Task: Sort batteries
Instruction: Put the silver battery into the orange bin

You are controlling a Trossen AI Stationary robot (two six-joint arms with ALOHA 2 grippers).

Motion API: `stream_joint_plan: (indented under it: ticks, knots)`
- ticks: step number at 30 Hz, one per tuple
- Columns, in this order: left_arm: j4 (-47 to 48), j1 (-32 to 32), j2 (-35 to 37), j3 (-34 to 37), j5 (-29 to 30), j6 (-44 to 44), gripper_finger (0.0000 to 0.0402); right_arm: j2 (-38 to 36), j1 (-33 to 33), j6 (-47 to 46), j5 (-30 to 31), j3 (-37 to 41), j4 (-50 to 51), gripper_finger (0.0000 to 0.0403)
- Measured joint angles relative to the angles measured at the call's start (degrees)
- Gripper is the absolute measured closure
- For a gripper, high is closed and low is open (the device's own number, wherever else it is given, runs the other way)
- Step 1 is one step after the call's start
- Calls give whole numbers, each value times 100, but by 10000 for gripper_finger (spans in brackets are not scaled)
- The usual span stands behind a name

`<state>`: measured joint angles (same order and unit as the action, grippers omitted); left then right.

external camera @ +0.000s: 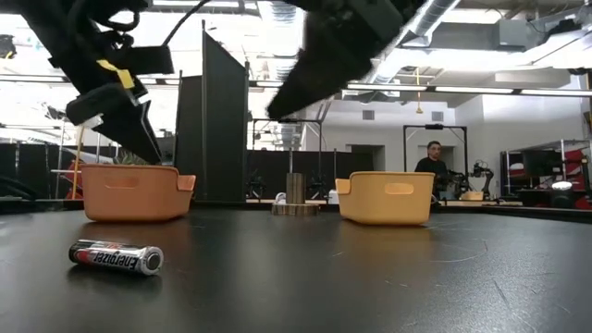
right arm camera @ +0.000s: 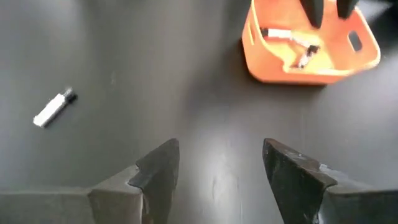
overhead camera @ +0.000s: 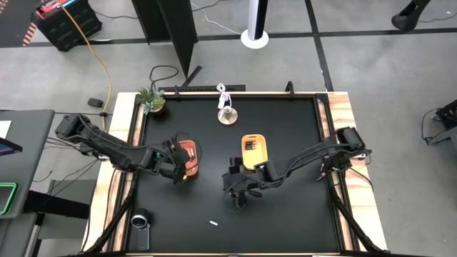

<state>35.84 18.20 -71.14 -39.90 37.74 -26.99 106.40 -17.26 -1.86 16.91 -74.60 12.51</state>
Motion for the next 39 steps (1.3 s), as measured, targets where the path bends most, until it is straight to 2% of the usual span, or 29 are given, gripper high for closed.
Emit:
stream_joint_plan:
  ticks: [3,8,11,17,22,28,32,39]
  knots:
    - [-485,285,98,0,-222,481,247,117,2,112,77,-214,8,154]
    - [-2039,902,168,-11,-1312,1578,239,161,51,284,131,-401,28,154]
    - [-2755,1225,-33,-11,-1586,1829,238,150,96,302,259,-434,13,154]
    - [-3926,1740,-1126,-10,-1946,1929,238,150,171,368,299,-433,114,155]
    - [-5346,1972,-2189,-23,-1955,1988,237,-51,155,434,580,-432,217,155]
    - [-5868,2028,-2845,-334,-1971,1944,237,-369,96,382,638,-432,264,155]
    - [-5834,2026,-3235,-473,-2315,1942,237,-418,-8,386,644,-432,232,155]
    - [-5900,1950,-3583,-544,-2402,1750,237,-414,-67,382,732,-432,322,155]
